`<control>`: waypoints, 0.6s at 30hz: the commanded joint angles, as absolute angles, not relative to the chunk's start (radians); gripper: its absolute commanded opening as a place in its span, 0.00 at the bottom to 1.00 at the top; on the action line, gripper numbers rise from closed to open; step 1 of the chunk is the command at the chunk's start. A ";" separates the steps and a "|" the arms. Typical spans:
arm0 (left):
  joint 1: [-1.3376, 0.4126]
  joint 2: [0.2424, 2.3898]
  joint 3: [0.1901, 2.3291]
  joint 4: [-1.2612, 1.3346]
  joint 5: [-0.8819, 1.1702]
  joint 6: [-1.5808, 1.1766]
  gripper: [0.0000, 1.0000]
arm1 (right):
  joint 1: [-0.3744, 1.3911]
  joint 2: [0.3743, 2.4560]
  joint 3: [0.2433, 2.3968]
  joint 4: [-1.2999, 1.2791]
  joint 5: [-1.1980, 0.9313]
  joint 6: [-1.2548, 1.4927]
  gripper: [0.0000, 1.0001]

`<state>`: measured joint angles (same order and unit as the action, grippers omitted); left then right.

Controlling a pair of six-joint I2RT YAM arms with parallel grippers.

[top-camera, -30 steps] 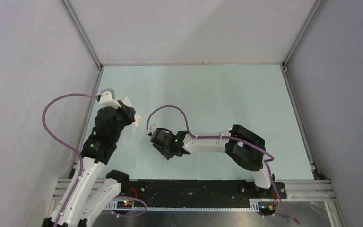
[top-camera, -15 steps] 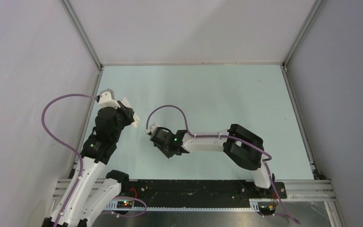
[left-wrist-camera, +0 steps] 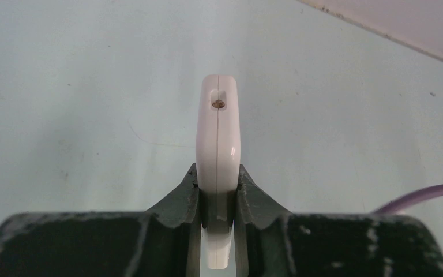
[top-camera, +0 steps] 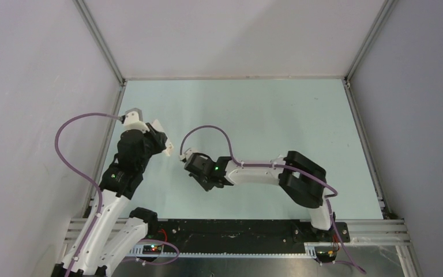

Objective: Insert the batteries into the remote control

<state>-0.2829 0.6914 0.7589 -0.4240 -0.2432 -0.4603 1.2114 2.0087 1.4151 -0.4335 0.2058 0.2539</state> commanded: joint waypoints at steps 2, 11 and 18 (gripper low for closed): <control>-0.276 0.719 0.822 -0.393 -0.064 -0.418 0.00 | 1.209 1.723 1.369 -0.416 0.208 0.253 0.03; -0.278 0.816 0.900 -0.394 0.442 -0.355 0.00 | 1.212 1.160 1.030 -0.139 0.006 0.151 0.01; -0.314 0.878 0.990 -0.394 0.720 -0.413 0.00 | 1.233 0.929 0.954 -0.065 -0.066 0.029 0.01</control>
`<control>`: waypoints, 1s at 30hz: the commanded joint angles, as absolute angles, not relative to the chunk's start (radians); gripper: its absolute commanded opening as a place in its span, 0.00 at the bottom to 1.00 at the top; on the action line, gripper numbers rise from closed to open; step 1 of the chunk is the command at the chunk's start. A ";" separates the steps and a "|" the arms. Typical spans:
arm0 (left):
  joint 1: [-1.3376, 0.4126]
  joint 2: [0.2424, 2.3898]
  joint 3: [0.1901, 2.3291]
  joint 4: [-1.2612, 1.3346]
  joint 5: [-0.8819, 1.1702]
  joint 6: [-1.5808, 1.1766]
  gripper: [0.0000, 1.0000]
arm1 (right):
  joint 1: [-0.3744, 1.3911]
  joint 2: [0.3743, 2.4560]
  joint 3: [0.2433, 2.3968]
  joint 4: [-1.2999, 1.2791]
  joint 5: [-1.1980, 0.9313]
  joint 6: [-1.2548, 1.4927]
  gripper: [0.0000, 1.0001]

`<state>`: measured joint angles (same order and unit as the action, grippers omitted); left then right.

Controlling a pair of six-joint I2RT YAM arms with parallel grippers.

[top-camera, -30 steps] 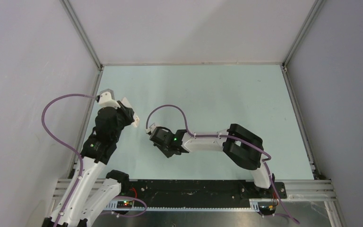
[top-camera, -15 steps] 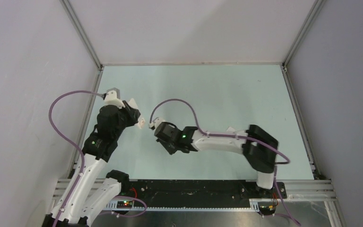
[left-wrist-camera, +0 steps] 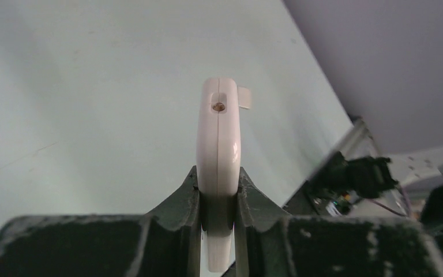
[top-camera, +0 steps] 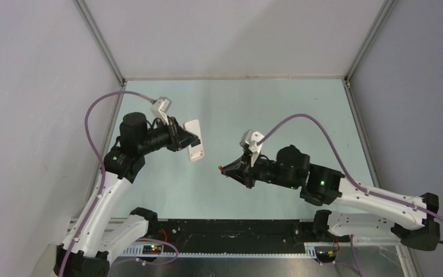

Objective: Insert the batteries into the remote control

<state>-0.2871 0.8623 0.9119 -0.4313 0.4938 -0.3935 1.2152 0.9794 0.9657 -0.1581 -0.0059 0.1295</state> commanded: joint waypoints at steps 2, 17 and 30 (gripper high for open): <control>-0.340 0.895 1.010 -0.393 0.761 -0.431 0.00 | 1.243 0.902 0.954 -0.061 -0.057 0.008 0.01; -0.408 1.038 1.010 -0.394 0.948 -0.587 0.00 | 1.292 0.886 0.954 -0.053 -0.037 -0.126 0.02; -0.459 1.063 1.009 -0.394 0.995 -0.647 0.00 | 1.304 0.972 0.956 -0.030 -0.065 -0.188 0.01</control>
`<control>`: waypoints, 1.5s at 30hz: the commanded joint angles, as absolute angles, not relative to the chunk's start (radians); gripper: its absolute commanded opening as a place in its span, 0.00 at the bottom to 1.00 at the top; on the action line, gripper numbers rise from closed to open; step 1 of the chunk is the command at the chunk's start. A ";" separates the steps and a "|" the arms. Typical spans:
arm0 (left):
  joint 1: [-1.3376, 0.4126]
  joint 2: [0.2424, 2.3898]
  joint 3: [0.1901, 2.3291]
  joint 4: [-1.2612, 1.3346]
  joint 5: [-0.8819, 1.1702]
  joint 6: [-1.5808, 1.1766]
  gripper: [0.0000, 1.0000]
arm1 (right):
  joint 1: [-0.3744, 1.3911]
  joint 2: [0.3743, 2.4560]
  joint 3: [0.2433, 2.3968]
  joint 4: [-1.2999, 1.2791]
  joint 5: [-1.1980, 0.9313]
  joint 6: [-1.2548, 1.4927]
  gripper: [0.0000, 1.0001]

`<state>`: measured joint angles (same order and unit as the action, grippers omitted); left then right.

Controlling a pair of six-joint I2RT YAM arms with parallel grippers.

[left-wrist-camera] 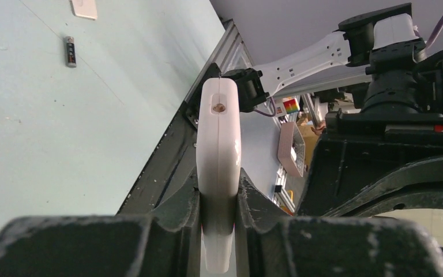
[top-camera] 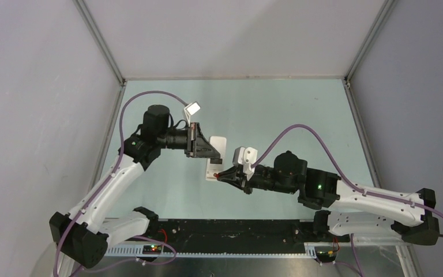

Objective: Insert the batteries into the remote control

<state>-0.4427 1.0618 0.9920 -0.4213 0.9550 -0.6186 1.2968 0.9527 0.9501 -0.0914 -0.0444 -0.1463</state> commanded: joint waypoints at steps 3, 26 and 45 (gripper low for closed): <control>-0.469 1.069 1.007 -0.394 0.986 -0.654 0.00 | 1.306 0.998 0.961 -0.031 -0.085 -0.188 0.02; -0.483 1.075 0.964 -0.393 1.034 -0.639 0.00 | 1.267 1.075 0.969 -0.011 -0.136 -0.257 0.00; -0.483 1.075 0.977 -0.393 1.022 -0.635 0.00 | 1.272 1.117 0.971 -0.071 -0.127 -0.269 0.01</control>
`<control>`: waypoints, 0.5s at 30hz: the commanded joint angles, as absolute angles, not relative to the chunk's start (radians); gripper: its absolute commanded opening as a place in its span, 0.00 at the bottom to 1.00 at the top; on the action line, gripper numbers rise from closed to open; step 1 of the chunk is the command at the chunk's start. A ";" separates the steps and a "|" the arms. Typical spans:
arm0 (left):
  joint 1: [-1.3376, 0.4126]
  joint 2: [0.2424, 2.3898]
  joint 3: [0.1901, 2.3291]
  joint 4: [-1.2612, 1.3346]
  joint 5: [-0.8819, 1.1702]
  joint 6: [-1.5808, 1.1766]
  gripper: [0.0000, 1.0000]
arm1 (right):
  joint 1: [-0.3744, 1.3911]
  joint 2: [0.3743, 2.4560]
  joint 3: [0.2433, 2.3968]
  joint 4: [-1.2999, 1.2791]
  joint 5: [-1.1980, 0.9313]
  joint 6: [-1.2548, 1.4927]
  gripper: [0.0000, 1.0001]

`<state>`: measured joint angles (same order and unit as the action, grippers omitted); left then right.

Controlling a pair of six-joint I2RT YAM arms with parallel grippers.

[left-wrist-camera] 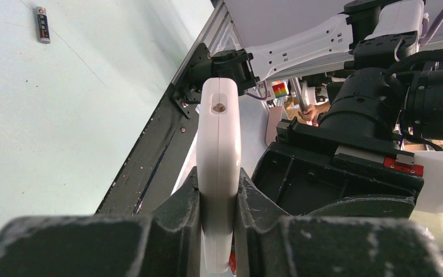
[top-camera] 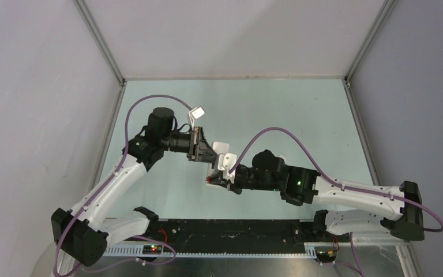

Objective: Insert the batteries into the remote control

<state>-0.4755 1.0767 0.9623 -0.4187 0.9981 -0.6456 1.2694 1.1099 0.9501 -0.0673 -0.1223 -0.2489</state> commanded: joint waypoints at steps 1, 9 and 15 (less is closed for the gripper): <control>-0.483 1.077 0.977 -0.394 1.021 -0.633 0.00 | 1.273 1.116 0.971 -0.088 -0.127 -0.265 0.02; -0.484 1.087 0.981 -0.394 1.021 -0.626 0.00 | 1.270 1.116 0.982 -0.179 -0.087 -0.249 0.03; -0.484 1.088 0.972 -0.393 1.007 -0.626 0.00 | 1.270 1.118 0.982 -0.161 -0.063 -0.238 0.09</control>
<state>-0.4778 1.0962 0.9623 -0.4210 0.9897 -0.6270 1.2694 1.1099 0.9539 -0.1173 -0.1001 -0.2474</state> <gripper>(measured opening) 0.216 0.066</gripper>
